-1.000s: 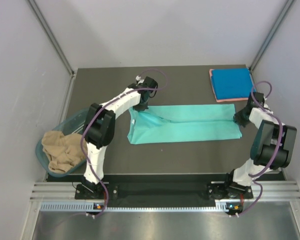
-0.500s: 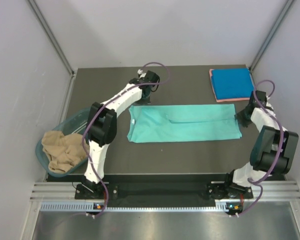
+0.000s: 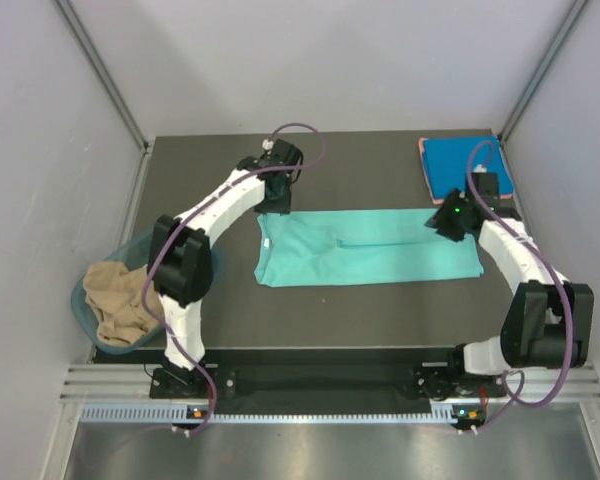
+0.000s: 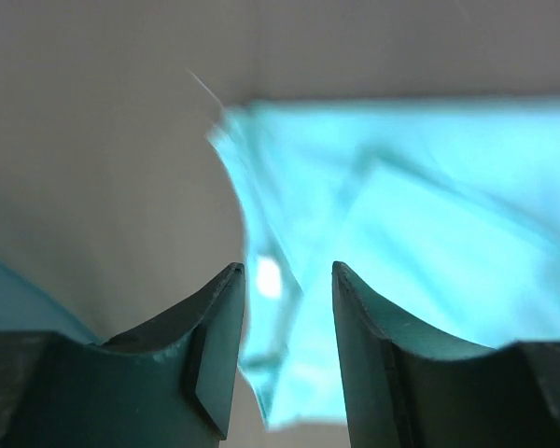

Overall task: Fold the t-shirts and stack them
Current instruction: Fold the tshirt

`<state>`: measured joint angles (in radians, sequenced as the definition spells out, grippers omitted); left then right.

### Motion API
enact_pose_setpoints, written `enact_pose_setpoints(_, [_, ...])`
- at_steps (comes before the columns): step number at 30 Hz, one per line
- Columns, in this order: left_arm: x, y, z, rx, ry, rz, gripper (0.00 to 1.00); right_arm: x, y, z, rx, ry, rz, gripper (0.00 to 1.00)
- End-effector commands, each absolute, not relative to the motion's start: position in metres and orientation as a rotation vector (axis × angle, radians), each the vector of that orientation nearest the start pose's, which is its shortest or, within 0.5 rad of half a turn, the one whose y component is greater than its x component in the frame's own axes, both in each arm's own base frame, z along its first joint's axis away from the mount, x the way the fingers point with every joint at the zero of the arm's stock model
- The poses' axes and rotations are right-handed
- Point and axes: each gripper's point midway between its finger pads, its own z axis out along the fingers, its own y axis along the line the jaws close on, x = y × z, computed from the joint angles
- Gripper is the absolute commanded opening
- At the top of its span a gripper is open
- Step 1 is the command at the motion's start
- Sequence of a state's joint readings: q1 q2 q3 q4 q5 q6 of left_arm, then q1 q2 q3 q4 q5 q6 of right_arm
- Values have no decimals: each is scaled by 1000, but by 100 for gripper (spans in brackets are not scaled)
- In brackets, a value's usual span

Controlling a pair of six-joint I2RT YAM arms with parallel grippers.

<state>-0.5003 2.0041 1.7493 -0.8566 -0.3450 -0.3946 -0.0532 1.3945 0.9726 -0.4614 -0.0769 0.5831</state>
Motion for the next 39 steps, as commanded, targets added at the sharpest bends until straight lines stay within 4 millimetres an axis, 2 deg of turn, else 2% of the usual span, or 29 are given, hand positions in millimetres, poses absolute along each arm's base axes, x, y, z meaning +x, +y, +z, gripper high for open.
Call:
enact_pose_setpoints(1, [379,-230,136,199,2589,-322,47,372,90,140,361,2378,579,38])
enact_pose_setpoints(2, [378,-242,138,207,2558,-413,47,370,113,139,275,2399,627,38])
enact_pose_setpoints(3, [370,-247,138,212,2569,-469,47,376,128,137,230,2419,665,36])
enact_pose_setpoints(4, [362,-247,127,200,2599,-491,47,374,146,138,167,2432,730,36])
enact_pose_setpoints(5, [359,-248,121,193,2612,-504,46,367,172,137,64,2450,778,34])
enact_pose_setpoints(6, [355,-247,114,183,2638,-504,46,370,189,134,5,2464,809,32])
enact_pose_setpoints(8, [348,-240,99,143,2684,-462,44,357,228,132,-155,2482,904,27])
enact_pose_setpoints(11, [344,-228,85,111,2703,-395,43,344,271,127,-324,2486,1009,22])
enact_pose_setpoints(12, [343,-226,84,103,2703,-379,43,340,281,121,-356,2494,1047,22])
enact_pose_setpoints(14, [340,-216,77,70,2712,-318,43,336,300,122,-395,2468,1133,21])
enact_pose_setpoints(15, [342,-208,76,44,2704,-256,43,336,303,112,-385,2488,1141,20])
enact_pose_setpoints(17, [340,-194,70,0,2708,-162,43,341,308,107,-357,2487,1157,19])
enact_pose_setpoints(21, [333,-179,75,-32,2687,-93,45,353,309,80,-310,2535,1126,20])
enact_pose_setpoints(25, [327,-172,86,-35,2675,-78,45,361,305,58,-224,2603,1087,19])
enact_pose_setpoints(28, [316,-172,97,-34,2668,-133,44,361,294,47,-167,2628,1011,17])
enact_pose_setpoints(29, [312,-174,106,-34,2651,-173,44,361,292,48,-159,2627,1003,17])
enact_pose_setpoints(32, [294,-195,110,21,2668,-388,41,360,281,48,-118,2648,943,13])
enact_pose_setpoints(33, [286,-200,106,39,2689,-436,38,360,278,50,-113,2647,929,12])
enact_pose_setpoints(34, [278,-208,106,39,2717,-515,30,361,276,52,-105,2648,917,12])
enact_pose_setpoints(37, [262,-214,95,33,2762,-595,24,366,281,76,-112,2601,944,11])
enact_pose_setpoints(39, [254,-210,80,18,2786,-586,24,368,286,85,-109,2582,976,10])
